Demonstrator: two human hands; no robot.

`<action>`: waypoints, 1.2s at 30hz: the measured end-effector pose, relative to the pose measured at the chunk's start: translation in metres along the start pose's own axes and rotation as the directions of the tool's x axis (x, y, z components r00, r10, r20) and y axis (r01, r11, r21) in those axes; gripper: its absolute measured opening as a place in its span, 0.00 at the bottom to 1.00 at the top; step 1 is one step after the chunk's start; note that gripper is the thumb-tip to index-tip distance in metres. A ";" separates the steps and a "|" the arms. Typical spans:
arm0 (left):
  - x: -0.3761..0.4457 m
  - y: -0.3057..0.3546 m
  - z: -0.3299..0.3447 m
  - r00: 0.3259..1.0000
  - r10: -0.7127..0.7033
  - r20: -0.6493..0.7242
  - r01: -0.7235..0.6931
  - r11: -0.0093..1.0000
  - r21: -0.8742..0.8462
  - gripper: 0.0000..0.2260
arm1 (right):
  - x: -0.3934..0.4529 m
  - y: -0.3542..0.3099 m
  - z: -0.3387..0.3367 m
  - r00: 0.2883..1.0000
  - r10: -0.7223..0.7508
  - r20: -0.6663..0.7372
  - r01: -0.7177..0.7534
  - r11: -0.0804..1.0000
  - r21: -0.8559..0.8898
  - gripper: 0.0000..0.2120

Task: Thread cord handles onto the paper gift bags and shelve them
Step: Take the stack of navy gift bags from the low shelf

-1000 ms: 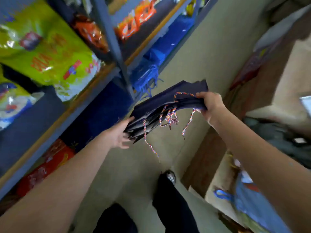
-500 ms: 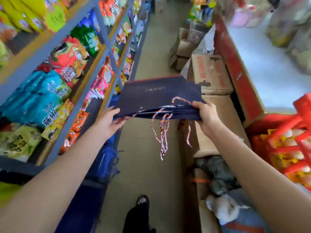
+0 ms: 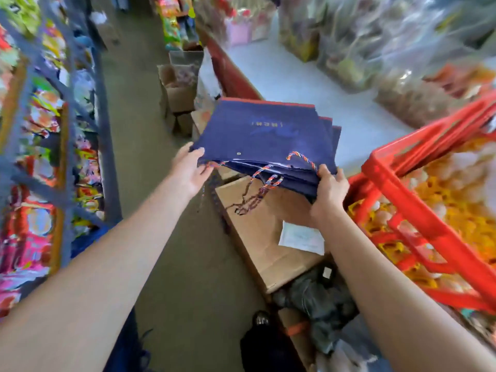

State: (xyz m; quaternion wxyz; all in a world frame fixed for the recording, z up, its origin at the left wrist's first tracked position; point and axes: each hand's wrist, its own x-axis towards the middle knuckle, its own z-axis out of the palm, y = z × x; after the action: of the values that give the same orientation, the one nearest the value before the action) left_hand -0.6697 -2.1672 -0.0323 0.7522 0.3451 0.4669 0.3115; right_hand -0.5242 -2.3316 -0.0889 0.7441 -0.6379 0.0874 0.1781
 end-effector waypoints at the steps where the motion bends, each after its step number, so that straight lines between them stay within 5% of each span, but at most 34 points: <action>1: 0.016 -0.005 0.025 0.999 -0.005 0.041 0.005 1.000 0.002 0.09 | 0.018 0.005 0.001 0.998 -0.003 -0.058 0.005 0.999 0.043 0.04; 4: 0.056 -0.035 0.076 0.982 -0.096 0.160 0.056 0.970 0.238 0.14 | 0.056 0.031 0.008 0.982 0.077 -0.174 -0.054 0.989 0.135 0.06; 8: 0.076 -0.076 0.096 0.947 -0.289 0.139 0.166 0.813 0.558 0.17 | 0.088 0.062 0.013 0.925 0.328 -0.193 -0.303 0.941 0.147 0.08; 14: 0.096 -0.096 0.064 0.940 -0.339 0.032 0.260 0.776 0.574 0.14 | 0.116 0.063 0.040 0.905 0.423 -0.051 -0.408 0.895 0.180 0.13; 19: 0.083 -0.095 0.010 0.940 -0.333 -0.076 0.325 0.804 0.499 0.10 | 0.076 0.089 0.058 0.809 0.582 -0.087 -0.587 0.808 -0.050 0.05; 22: 0.055 -0.091 -0.036 0.946 -0.277 -0.166 0.323 0.829 0.456 0.12 | 0.030 0.102 0.073 0.750 0.661 0.030 -0.643 0.739 -0.199 0.05; 27: -0.022 -0.102 -0.147 0.942 -0.130 -0.309 0.284 0.798 0.532 0.06 | -0.069 0.121 0.094 0.623 0.707 0.336 -0.550 0.701 -0.454 0.15; 32: -0.154 -0.178 -0.276 0.915 -0.033 -0.401 0.376 0.423 0.824 0.13 | -0.183 0.174 0.050 0.584 0.676 0.450 -0.235 0.671 -0.703 0.11; 36: -0.249 -0.253 -0.369 0.839 -0.075 -0.539 0.513 0.439 0.737 0.06 | -0.259 0.238 -0.032 0.470 0.740 0.480 -0.141 0.600 -0.787 0.09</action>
State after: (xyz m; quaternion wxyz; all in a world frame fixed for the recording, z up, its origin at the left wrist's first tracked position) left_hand -1.0635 -2.4230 -0.2365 0.3978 0.5050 0.7651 -0.0365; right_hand -0.8495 -2.3734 -0.2203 0.3489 -0.6573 -0.1349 0.6542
